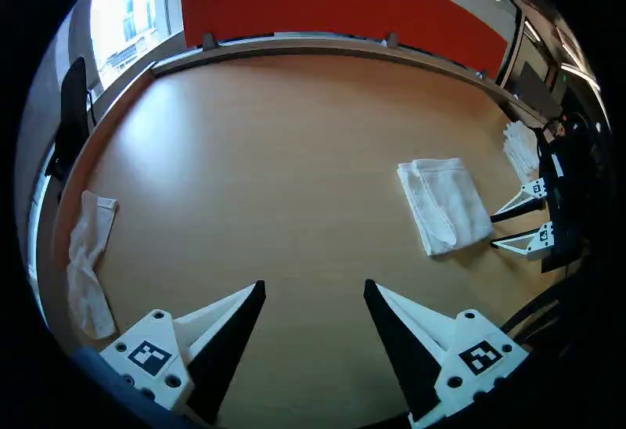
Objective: Fold towel
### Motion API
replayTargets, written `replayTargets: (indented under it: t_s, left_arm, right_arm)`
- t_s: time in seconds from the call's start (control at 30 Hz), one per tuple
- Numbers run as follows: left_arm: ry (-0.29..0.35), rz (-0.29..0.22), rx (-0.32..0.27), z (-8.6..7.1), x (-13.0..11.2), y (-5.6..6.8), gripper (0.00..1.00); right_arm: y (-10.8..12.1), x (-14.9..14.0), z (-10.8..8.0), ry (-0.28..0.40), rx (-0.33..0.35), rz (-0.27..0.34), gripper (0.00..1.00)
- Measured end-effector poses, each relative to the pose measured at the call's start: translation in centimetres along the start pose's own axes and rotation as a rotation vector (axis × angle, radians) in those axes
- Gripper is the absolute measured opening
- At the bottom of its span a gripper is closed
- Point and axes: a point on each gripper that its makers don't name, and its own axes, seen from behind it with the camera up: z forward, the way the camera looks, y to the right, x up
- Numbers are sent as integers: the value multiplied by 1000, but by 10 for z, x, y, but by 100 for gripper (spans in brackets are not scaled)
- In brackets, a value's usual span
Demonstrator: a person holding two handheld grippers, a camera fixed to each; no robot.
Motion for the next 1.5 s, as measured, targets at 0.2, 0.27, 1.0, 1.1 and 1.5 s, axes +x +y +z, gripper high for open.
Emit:
replayTargets:
  t_s: [0.2,0.27,1.0,1.1,1.5]
  left_arm:
    - [1,-3,-1,0,1,0,94]
    - [1,-3,-2,0,1,0,94]
    - [0,0,-4,3,2,3,94]
    - [-1,0,-3,3,2,3,94]
    - [12,-1,-5,2,6,4,94]
  right_arm:
    - [-3,0,4,0,4,11,36]
    - [-4,0,4,1,7,17,34]
    - [-4,2,-3,26,9,37,4]
    - [-2,7,-6,37,4,34,4]
    - [13,54,-30,121,-30,-3,4]
